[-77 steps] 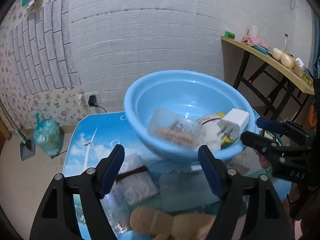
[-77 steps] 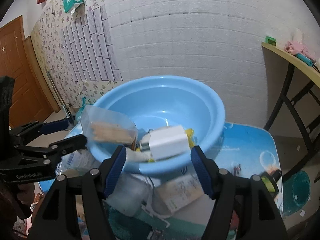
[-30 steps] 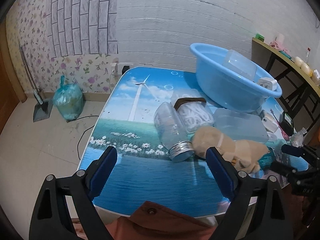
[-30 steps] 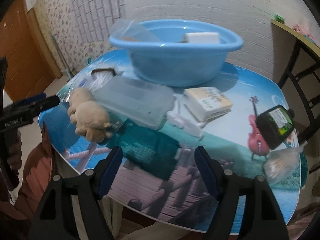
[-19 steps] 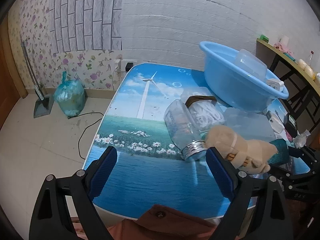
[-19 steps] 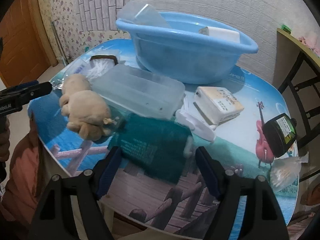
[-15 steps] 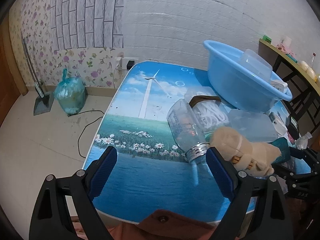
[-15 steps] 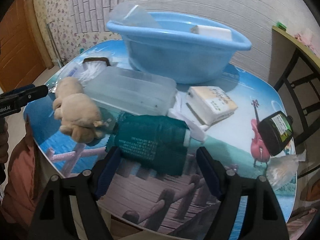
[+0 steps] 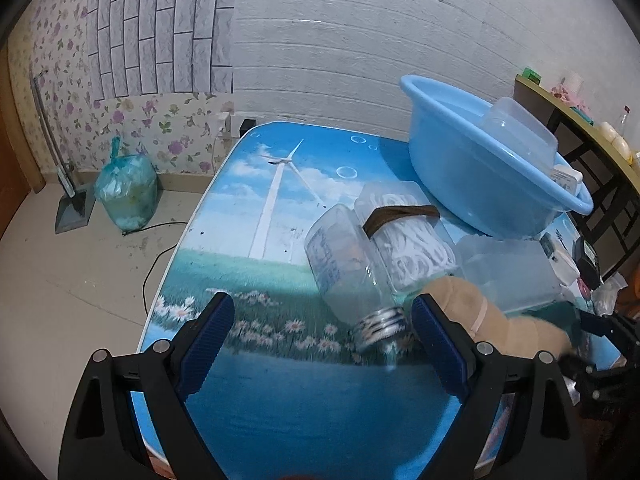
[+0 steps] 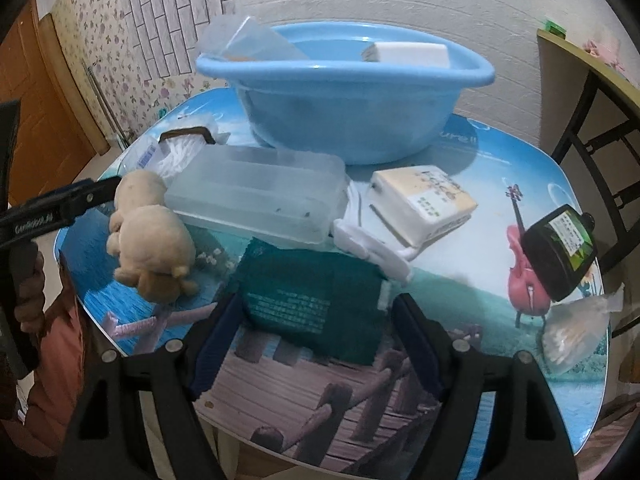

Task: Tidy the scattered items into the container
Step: 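Grasp the teal packet with the right tool while the left grasps the plastic bottle, then carry the plastic bottle and teal packet into the blue basin and release both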

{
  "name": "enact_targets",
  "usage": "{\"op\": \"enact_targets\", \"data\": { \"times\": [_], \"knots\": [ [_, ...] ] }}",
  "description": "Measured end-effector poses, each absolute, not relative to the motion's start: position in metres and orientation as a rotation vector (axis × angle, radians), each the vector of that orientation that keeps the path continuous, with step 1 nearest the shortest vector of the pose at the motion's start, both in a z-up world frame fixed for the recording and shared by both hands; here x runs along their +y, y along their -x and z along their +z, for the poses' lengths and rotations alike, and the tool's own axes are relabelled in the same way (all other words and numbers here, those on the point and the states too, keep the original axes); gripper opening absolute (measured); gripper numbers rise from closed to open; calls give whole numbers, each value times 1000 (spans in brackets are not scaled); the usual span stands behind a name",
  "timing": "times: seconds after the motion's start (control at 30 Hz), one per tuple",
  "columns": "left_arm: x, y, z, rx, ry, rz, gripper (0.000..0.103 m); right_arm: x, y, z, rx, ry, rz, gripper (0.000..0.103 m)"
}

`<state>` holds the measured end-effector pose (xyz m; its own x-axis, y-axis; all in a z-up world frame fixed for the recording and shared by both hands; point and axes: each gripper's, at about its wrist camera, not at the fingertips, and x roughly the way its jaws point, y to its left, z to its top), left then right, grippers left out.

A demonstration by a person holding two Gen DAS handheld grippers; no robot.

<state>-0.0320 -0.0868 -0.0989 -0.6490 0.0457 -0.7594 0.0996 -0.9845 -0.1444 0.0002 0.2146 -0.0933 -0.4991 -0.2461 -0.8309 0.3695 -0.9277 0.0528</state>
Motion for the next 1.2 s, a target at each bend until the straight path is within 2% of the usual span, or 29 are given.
{"op": "enact_targets", "data": {
  "times": [0.17,0.2,0.23,0.27,0.3,0.33,0.37,0.53,0.6,0.77,1.03,1.2],
  "knots": [
    [-87,43,-103,304,-1322,-2811,90,205,0,-96,234,-1305,-2441,78],
    [-86,44,-104,309,-1329,-2817,82,204,0,-96,242,-1299,-2441,78],
    [-85,46,-105,314,-1350,-2828,67,204,0,-96,245,-1294,-2441,78],
    [-84,47,-106,318,-1370,-2835,60,204,0,-96,246,-1291,-2441,78],
    [-82,47,-106,306,-1374,-2844,48,204,-1,-96,246,-1289,-2439,78],
    [-79,46,-106,277,-1377,-2846,41,204,-1,-96,243,-1287,-2436,78],
    [-78,46,-106,266,-1376,-2848,41,205,-1,-96,240,-1284,-2435,77],
    [-78,39,-105,252,-1373,-2857,41,209,-4,-93,220,-1261,-2416,54],
    [-79,37,-105,240,-1373,-2852,41,211,-5,-91,206,-1255,-2405,38],
    [-79,22,-104,221,-1376,-2847,40,219,-5,-91,145,-1264,-2385,19],
    [-75,-5,-100,234,-1389,-2837,41,239,-14,-81,60,-1223,-2417,14],
    [-70,-18,-98,213,-1408,-2833,41,245,-18,-79,118,-1212,-2482,14]
  ]
}}
